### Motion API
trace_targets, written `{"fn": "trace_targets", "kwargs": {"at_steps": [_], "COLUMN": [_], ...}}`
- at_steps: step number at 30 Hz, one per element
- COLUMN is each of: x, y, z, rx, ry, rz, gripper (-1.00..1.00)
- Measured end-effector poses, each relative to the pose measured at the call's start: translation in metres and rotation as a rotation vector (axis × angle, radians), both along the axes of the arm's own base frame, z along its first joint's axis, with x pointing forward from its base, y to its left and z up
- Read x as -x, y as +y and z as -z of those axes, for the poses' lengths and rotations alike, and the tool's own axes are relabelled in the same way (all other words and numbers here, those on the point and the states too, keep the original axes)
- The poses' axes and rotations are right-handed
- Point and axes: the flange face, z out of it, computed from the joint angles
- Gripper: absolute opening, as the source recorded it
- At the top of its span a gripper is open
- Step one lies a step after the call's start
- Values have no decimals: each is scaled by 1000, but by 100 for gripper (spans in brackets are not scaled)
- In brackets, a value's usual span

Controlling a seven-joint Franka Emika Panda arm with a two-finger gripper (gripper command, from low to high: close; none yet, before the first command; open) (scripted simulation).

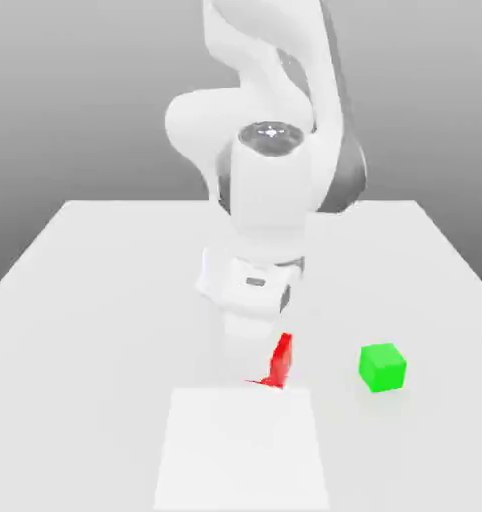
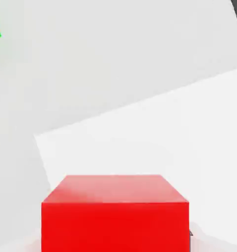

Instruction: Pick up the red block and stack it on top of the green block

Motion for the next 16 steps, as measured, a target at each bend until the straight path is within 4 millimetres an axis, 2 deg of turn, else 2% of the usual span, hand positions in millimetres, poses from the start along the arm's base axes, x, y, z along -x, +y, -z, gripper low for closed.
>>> {"fn": "trace_targets", "kwargs": {"at_steps": [5, 7, 9, 12, 13, 16], "x": [46, 65, 72, 75, 75, 75], "y": [84, 114, 125, 127, 126, 126], "z": [-12, -5, 8, 33, 41, 41], "rx": [6, 8, 7, 9, 11, 11], "ry": [-12, -19, -21, -23, -23, -23], "rz": [-436, -600, -659, -674, -675, -673], "gripper": [-100, -100, -100, -100, 100, 100]}}
